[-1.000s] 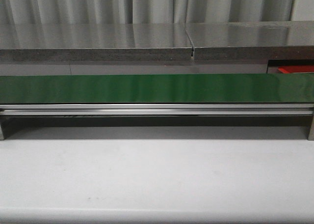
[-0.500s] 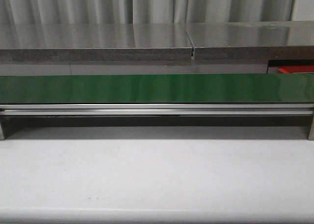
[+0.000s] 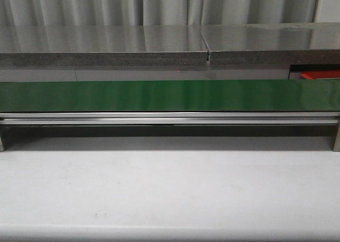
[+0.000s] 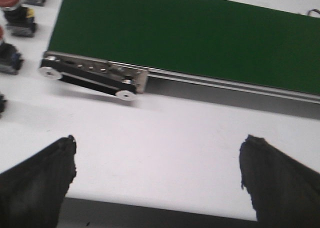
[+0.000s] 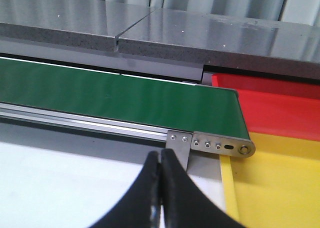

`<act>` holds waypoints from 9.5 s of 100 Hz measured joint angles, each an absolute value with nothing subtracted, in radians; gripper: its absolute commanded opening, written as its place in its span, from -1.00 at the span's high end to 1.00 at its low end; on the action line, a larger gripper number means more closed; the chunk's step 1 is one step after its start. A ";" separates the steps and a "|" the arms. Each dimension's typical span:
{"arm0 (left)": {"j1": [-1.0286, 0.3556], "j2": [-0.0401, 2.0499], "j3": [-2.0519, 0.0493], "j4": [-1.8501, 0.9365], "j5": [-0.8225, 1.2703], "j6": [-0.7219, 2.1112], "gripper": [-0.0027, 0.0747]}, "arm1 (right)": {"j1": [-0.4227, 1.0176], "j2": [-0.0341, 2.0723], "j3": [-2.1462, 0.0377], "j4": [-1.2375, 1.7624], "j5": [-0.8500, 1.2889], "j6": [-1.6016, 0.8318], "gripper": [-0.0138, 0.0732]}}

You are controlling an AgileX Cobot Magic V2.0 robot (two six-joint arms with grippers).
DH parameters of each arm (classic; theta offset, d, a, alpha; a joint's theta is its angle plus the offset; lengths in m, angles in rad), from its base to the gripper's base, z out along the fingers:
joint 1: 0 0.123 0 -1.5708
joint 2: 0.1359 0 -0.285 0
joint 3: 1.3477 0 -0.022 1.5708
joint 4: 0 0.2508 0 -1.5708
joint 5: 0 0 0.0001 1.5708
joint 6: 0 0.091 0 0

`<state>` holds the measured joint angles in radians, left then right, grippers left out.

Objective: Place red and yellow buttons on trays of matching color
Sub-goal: 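Move the left gripper down over a red button and grasp it, then lift the red button with the left gripper onto the belt, release, then move the left gripper to a yellow button and grasp it, then set the yellow button on the belt with the left gripper, release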

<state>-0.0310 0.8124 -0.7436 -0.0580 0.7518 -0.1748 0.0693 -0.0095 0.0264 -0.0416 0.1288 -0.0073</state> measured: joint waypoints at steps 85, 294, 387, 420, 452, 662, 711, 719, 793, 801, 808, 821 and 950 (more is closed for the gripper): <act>0.383 1.520 -0.976 -0.018 0.659 -0.179 -0.72 | 0.069 -0.010 0.026 -0.042 0.129 -0.007 0.95; 0.273 1.551 -1.307 -0.006 0.780 -0.097 0.98 | 0.069 -0.010 0.026 -0.042 0.129 -0.007 0.95; 0.024 1.875 -1.528 -0.091 0.857 -0.081 0.96 | 0.069 -0.010 0.026 -0.042 0.129 -0.007 0.95; 0.024 1.875 -1.534 -0.093 0.879 -0.074 -0.60 | 0.069 -0.010 0.026 -0.042 0.129 -0.007 0.95; 0.024 1.833 -1.622 -0.147 0.934 -0.026 -0.83 | 0.069 -0.010 0.026 -0.042 0.129 -0.007 0.95; 0.612 1.864 -1.264 -0.059 0.572 -0.085 -0.77 | 0.069 -0.010 0.026 -0.042 0.129 -0.007 0.95; 0.612 1.914 -1.282 -0.057 0.578 -0.085 -0.22 | 0.069 -0.010 0.026 -0.042 0.129 -0.007 0.95; 0.612 1.925 -1.282 -0.057 0.581 -0.085 -0.10 | 0.069 -0.010 0.026 -0.042 0.129 -0.007 0.95; 0.574 1.664 -1.283 -0.067 0.650 -0.088 0.98 | 0.069 -0.010 0.026 -0.042 0.129 -0.007 0.95; 0.528 1.611 -1.297 -0.068 0.669 -0.072 0.98 | 0.069 -0.010 0.026 -0.042 0.129 -0.007 0.95; 0.474 1.581 -1.322 -0.069 0.693 -0.056 0.98 | 0.069 -0.010 0.026 -0.042 0.129 -0.007 0.95; 0.360 1.571 -1.376 -0.072 0.736 -0.015 0.98 | 0.069 -0.010 0.026 -0.042 0.129 -0.007 0.95; 0.099 1.843 -1.463 -0.147 0.759 0.017 -0.76 | 0.069 -0.010 0.026 -0.042 0.129 -0.007 0.95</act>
<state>0.0986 1.8434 -1.4634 -0.1471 0.7589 0.0168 0.0693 -0.0095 0.0264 -0.0416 0.1288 -0.0073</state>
